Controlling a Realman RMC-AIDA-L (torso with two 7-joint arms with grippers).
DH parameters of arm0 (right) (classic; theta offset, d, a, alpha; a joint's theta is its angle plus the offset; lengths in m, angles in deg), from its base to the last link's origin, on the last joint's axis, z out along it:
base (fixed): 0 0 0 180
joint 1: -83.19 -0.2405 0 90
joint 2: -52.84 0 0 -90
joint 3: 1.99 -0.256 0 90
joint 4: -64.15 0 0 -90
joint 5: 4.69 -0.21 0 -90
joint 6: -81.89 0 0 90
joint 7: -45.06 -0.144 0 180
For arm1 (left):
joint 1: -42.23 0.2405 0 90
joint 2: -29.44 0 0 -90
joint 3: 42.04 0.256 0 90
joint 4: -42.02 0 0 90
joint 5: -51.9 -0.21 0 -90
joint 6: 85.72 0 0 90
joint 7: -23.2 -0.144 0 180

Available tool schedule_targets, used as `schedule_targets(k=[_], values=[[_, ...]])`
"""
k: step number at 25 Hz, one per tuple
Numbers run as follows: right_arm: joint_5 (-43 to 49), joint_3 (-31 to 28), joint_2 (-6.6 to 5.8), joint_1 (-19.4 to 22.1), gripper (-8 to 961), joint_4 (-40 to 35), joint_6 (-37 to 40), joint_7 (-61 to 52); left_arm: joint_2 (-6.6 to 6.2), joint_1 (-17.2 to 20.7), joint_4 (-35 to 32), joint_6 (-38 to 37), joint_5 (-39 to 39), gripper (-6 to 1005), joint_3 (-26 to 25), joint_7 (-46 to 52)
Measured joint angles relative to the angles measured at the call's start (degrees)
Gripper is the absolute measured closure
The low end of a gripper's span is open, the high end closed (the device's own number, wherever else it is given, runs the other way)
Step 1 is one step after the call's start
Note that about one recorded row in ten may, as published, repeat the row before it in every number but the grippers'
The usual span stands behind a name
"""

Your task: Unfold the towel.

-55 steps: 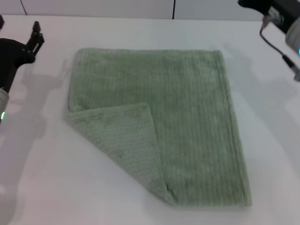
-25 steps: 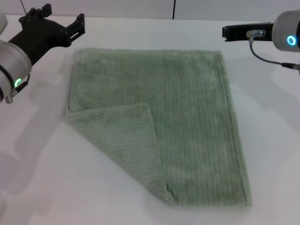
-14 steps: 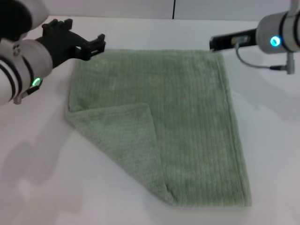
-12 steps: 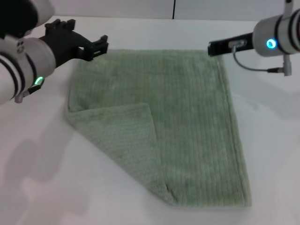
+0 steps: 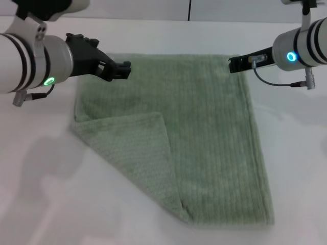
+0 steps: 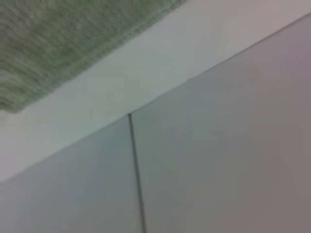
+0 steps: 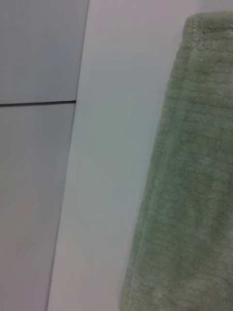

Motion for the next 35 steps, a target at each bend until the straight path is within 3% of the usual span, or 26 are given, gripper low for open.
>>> schedule_targets(k=[10, 16, 35], values=[[0.8, 0.5, -0.07, -2.3, 950, -3.7, 1.4, 0.2, 0.33, -2.1, 0.0, 5.1, 3.8, 159, 1.9, -3.4], [0.5, 1.1, 0.15, -3.8, 949, -7.1, 3.2, 0.3, 0.48, -4.4, -4.5, 4.0, 4.3, 159, 8.6, -2.4], [0.1, 3.4, 0.36, -5.3, 947, -12.1, 5.7, 1.0, 0.54, -7.0, -13.3, -3.0, 4.1, 158, 12.9, -1.4]])
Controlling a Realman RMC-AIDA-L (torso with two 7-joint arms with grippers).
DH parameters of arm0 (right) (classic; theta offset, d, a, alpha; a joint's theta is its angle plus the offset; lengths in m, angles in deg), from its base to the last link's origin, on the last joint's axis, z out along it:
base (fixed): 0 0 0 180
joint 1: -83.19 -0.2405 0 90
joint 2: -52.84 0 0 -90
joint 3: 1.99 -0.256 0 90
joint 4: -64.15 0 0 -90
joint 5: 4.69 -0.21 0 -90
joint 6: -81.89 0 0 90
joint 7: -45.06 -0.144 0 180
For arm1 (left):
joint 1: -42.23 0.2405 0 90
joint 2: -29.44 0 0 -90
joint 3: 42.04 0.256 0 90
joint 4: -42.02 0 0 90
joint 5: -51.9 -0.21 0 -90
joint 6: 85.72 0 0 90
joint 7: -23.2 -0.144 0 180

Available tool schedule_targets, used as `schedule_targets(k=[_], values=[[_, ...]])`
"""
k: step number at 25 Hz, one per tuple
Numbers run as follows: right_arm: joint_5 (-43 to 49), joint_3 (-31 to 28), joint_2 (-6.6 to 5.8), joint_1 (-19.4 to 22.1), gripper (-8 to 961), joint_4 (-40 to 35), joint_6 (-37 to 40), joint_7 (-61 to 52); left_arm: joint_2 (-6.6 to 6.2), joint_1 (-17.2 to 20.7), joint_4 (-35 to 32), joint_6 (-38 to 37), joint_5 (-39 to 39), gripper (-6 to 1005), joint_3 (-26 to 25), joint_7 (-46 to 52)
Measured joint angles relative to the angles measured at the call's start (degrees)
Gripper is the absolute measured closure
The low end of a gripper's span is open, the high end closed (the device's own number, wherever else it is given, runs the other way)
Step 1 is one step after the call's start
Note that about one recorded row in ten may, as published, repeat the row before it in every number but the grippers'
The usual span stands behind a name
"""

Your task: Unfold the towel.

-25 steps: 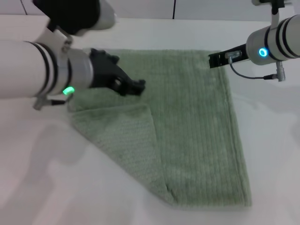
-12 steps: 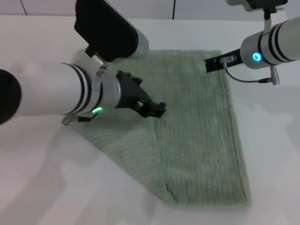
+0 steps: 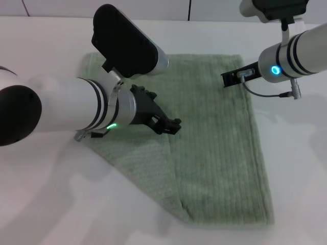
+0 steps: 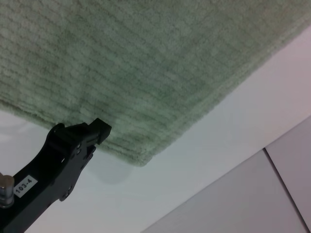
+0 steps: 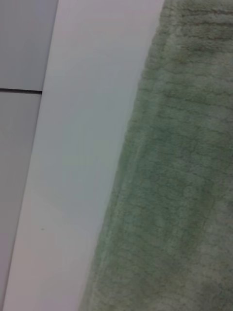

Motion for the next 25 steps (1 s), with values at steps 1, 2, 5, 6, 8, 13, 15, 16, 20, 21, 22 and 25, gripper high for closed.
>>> schedule_targets(k=[1, 2, 5, 6, 8, 13, 15, 16, 20, 21, 22, 25], values=[[-0.1, 0.2, 0.00, 0.0, 947, 0.0, 0.1, 0.0, 0.00, -0.1, -0.3, -0.3, 0.0, 158, 0.1, -0.1], [-0.1, 0.2, 0.00, 0.0, 947, 0.0, 0.1, 0.0, 0.00, -0.2, -1.0, -0.8, 0.0, 158, 0.3, -0.1], [-0.1, 0.5, 0.00, -0.1, 946, -0.1, 0.2, 0.0, 0.00, -0.7, -2.5, -1.5, 0.0, 158, 0.5, -0.1], [-0.2, 0.5, 0.00, -0.1, 946, -0.1, 0.2, 0.0, 0.00, -1.1, -3.3, -1.8, 0.0, 158, 0.7, 0.0], [-0.2, 0.5, 0.00, -0.1, 946, -0.1, 0.2, 0.0, 0.00, -1.5, -4.1, -2.1, 0.0, 158, 0.9, 0.1], [-0.2, 0.7, 0.00, -0.2, 945, -0.7, 0.7, 0.0, 0.00, -1.7, -4.6, -2.6, 0.0, 158, 1.3, 0.2], [-0.2, 0.8, 0.00, -0.2, 945, -1.5, 1.1, 0.1, 0.00, -1.7, -4.5, -2.6, 0.0, 158, 1.3, 0.2], [-0.2, 0.8, 0.00, -0.3, 945, -1.8, 1.3, 0.1, 0.00, -1.6, -4.3, -2.6, 0.0, 158, 1.4, 0.2], [-0.2, 0.9, 0.00, -0.3, 944, -2.5, 1.6, 0.3, 0.00, -1.6, -4.3, -2.7, -0.1, 158, 1.4, 0.2], [-0.2, 1.0, 0.03, -0.3, 944, -2.7, 1.6, 0.3, 0.00, -1.6, -4.4, -2.7, -0.1, 158, 1.4, 0.2], [-0.2, 1.0, 0.03, -0.3, 944, -2.7, 1.6, 0.3, 0.00, -1.6, -4.4, -2.7, -0.1, 158, 1.4, 0.2], [-0.2, 1.2, 0.05, -0.3, 944, -2.9, 1.9, 0.4, 0.00, -1.7, -4.6, -2.9, -0.1, 158, 1.5, 0.2]])
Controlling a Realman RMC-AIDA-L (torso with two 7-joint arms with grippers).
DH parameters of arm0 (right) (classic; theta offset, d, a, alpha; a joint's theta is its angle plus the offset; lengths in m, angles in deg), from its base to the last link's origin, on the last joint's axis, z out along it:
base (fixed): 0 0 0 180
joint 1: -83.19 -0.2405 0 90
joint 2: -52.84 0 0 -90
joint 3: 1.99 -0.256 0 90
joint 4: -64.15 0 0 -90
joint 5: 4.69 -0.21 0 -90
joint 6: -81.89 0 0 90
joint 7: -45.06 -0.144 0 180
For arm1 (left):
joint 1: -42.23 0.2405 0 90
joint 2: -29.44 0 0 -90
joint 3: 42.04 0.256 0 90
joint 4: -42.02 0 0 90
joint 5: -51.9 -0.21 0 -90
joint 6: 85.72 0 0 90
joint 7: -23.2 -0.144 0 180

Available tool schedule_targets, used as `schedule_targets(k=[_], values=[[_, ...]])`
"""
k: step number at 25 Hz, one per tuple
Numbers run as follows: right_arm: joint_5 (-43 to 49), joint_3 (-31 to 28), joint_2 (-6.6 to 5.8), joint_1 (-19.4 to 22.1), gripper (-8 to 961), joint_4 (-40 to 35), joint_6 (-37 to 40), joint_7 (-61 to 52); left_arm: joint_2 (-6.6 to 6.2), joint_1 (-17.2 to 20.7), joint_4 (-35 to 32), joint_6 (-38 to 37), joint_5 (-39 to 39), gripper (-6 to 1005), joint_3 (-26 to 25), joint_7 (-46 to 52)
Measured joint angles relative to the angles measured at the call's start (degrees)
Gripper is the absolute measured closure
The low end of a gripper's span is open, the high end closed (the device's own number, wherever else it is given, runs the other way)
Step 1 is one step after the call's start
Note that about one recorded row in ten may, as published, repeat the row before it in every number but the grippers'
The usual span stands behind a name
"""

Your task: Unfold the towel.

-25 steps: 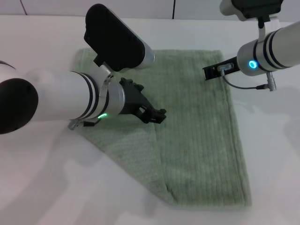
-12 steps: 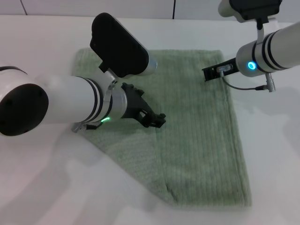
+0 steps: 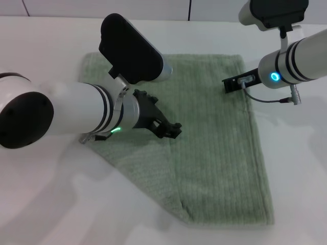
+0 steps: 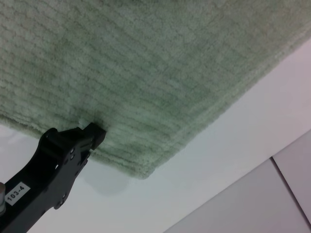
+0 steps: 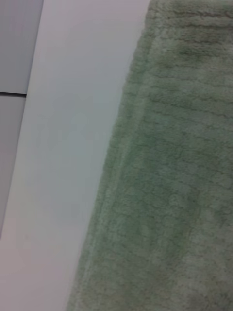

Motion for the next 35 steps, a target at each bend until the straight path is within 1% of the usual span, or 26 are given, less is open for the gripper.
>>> schedule_targets(k=[7, 16, 20, 27, 31, 32, 34, 35], values=[[-0.4, 0.1, 0.03, 0.0, 943, -0.1, 0.2, 0.0, 0.01, 0.0, -0.4, -0.4, 0.0, 158, 0.2, 0.0], [-0.5, 0.1, 0.03, 0.0, 942, -0.1, 0.2, 0.0, 0.08, -1.7, -4.0, -2.4, 0.1, 159, 0.6, 0.1], [-0.5, 0.1, 0.03, 0.0, 942, -0.1, 0.2, 0.1, 0.08, -2.1, -4.6, -2.6, 0.2, 166, 0.6, 0.1], [-0.5, 0.1, 0.04, -0.3, 941, 0.0, 0.1, 0.1, 0.09, -4.3, -7.4, -1.7, 0.1, 179, 0.6, 1.5], [-0.5, 0.1, 0.03, -0.5, 940, 0.1, 0.0, 0.1, 0.09, -4.7, -7.8, -1.3, 0.0, 187, 0.6, 1.6], [-0.5, 0.1, 0.03, -0.5, 940, 0.1, 0.0, 0.1, 0.07, -5.6, -7.9, 0.5, -0.4, 188, 0.9, 1.6], [-0.5, 0.1, 0.03, -0.5, 940, 0.1, 0.0, 0.1, 0.07, -5.6, -7.9, 0.5, -0.4, 192, 0.9, 1.6], [-0.5, 0.1, 0.04, -0.5, 940, 0.1, -0.1, 0.1, 0.06, -6.3, -7.8, 2.1, -0.8, 194, 0.6, 2.4]])
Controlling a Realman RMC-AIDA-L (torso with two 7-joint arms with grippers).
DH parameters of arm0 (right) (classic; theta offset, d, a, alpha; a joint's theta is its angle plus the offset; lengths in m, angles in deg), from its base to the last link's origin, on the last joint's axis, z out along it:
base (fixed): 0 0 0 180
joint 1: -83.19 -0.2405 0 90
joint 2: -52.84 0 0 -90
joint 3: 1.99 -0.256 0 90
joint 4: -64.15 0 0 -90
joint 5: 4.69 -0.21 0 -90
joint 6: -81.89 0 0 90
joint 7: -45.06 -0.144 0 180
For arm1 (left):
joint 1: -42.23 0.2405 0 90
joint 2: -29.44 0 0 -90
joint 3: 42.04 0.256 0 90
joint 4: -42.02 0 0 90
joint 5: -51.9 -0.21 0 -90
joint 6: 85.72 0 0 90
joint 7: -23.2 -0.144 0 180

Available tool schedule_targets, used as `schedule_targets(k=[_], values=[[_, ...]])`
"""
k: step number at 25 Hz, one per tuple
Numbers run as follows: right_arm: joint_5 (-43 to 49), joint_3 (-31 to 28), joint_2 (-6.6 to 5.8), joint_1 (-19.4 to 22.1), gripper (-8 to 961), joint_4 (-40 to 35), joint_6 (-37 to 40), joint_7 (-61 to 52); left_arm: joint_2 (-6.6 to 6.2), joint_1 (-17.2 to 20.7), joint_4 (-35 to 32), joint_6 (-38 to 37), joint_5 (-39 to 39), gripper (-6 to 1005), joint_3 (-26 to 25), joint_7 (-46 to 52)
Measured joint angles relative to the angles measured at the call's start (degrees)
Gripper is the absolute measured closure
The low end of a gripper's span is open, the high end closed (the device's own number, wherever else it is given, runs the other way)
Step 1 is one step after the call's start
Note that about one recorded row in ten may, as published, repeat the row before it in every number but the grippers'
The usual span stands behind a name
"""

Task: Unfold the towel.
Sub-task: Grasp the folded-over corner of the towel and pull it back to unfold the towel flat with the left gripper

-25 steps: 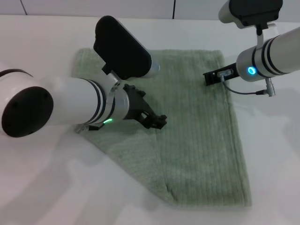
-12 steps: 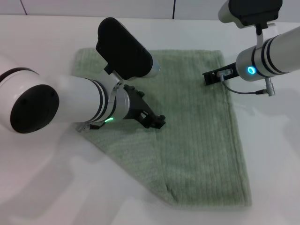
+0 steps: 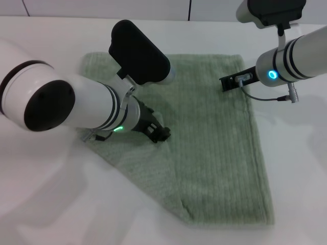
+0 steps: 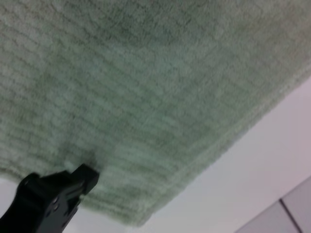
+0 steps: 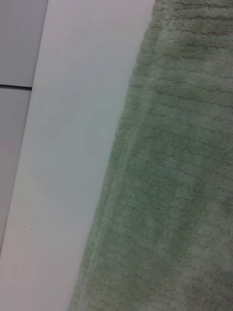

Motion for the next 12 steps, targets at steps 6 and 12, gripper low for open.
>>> schedule_targets(k=[6, 12], values=[[0.0, 0.0, 0.00, 0.0, 939, -0.1, 0.1, 0.0, -0.05, -1.3, 0.8, 2.6, -0.5, 455, -0.2, 1.5], [0.0, 0.0, -0.08, 0.0, 938, -0.1, 0.0, 0.0, -0.07, -0.7, 5.9, 6.7, -2.5, 625, 0.0, 2.8]])
